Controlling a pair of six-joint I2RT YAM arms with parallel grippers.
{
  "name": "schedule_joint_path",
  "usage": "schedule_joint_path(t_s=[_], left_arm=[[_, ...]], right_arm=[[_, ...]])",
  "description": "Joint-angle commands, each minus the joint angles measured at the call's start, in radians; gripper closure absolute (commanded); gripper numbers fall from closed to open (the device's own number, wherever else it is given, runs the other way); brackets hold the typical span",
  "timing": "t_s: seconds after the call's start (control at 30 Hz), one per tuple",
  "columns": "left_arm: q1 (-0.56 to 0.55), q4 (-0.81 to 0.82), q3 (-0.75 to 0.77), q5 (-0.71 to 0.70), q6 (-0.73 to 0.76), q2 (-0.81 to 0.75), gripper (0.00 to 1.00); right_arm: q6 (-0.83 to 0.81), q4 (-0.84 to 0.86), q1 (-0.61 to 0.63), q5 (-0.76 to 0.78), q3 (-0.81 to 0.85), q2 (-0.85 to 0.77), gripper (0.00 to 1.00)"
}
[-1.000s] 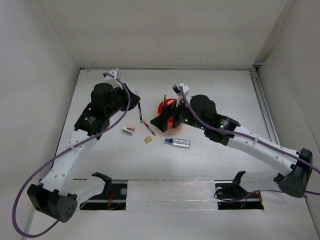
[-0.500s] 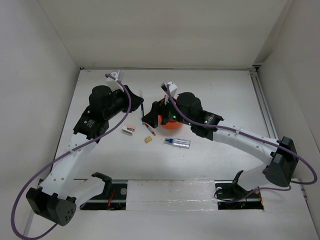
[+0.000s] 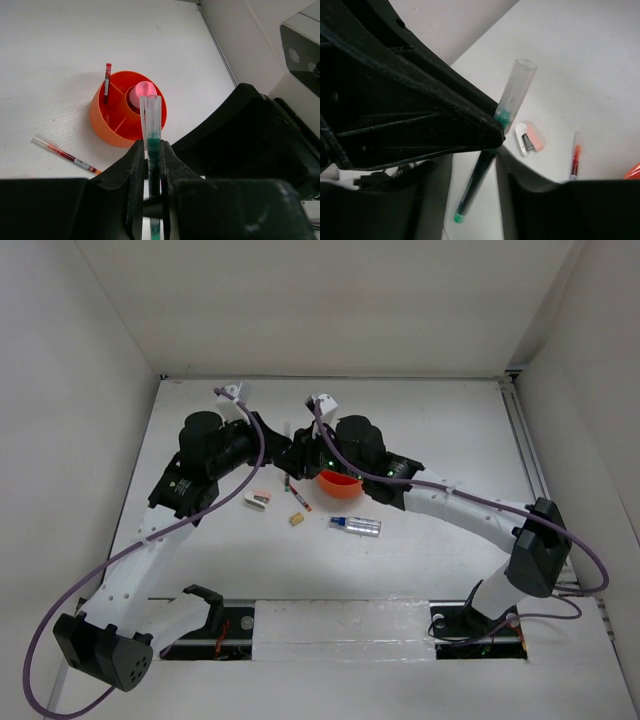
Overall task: Sort the stationery into containers
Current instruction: Place the pen in the storage box.
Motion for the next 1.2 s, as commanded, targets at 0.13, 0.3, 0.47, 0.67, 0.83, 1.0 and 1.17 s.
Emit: schedule_joint_path(t_s=[0.13, 0.3, 0.47, 0.67, 0.83, 1.0, 1.17], left_arm=[[-0.003, 0.038, -0.009, 0.026, 0.008, -0.009, 1.0], [-0.003, 0.029, 0.01, -0.006, 0.017, 0.0, 0.95], [0.037, 0.051, 0.008, -0.057, -0.025, -0.033, 0.04], [0.077, 0.051, -0.035, -0.158, -0.058, -0.11, 0.0], [0.077, 0.006, -0.044, -0.224, -0.067, -0.11, 0.0], [0.077, 0.015, -0.064, -0.188, -0.067, -0.13, 0.0], [0.077, 0.015, -0.064, -0.149, -0.047, -0.139, 0.0]], right_arm=[[0.001, 0.077, 0.003, 0.0, 0.056, -0.002, 0.95], [0.001, 0.086, 0.003, 0.023, 0.047, -0.002, 1.0], [-0.028, 0.139, -0.023, 0.049, -0.03, -0.011, 1.0], [-0.078, 0.276, -0.114, 0.038, -0.126, -0.022, 1.0], [-0.089, 0.397, -0.174, 0.084, -0.183, -0.002, 1.0], [-0.1, 0.514, -0.189, 0.178, -0.192, 0.059, 1.0], [-0.175, 0.592, -0.155, 0.293, -0.201, 0.113, 1.0]])
